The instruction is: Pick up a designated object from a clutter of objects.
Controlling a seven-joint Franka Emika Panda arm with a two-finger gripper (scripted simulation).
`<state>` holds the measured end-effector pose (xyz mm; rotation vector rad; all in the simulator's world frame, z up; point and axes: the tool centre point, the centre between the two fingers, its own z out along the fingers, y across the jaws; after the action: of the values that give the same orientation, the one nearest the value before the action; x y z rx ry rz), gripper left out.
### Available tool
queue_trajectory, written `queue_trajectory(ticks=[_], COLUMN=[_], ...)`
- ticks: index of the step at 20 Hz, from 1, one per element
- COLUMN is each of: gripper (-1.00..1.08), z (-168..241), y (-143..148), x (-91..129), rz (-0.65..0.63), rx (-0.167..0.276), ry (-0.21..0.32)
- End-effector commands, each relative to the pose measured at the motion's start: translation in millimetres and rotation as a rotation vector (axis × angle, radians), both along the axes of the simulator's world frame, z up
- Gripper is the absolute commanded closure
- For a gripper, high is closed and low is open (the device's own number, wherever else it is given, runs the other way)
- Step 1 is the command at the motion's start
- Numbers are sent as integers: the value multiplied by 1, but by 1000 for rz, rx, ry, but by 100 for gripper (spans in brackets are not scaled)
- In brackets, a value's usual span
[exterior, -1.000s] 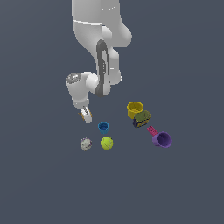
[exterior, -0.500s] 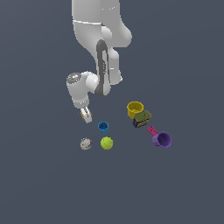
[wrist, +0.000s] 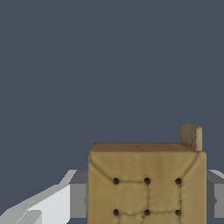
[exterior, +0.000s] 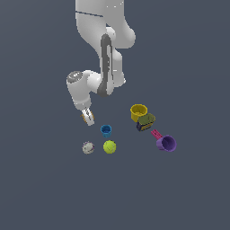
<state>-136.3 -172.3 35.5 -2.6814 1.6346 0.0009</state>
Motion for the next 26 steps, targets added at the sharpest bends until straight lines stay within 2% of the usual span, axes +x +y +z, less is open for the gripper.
queue_trajectory(ticks=[1, 7, 26], gripper=[108, 108, 108], z=[13, 54, 220], y=[2, 6, 23], x=[6, 25, 103], rz=[0, -1, -3], rx=[0, -2, -6], ry=[-1, 0, 2])
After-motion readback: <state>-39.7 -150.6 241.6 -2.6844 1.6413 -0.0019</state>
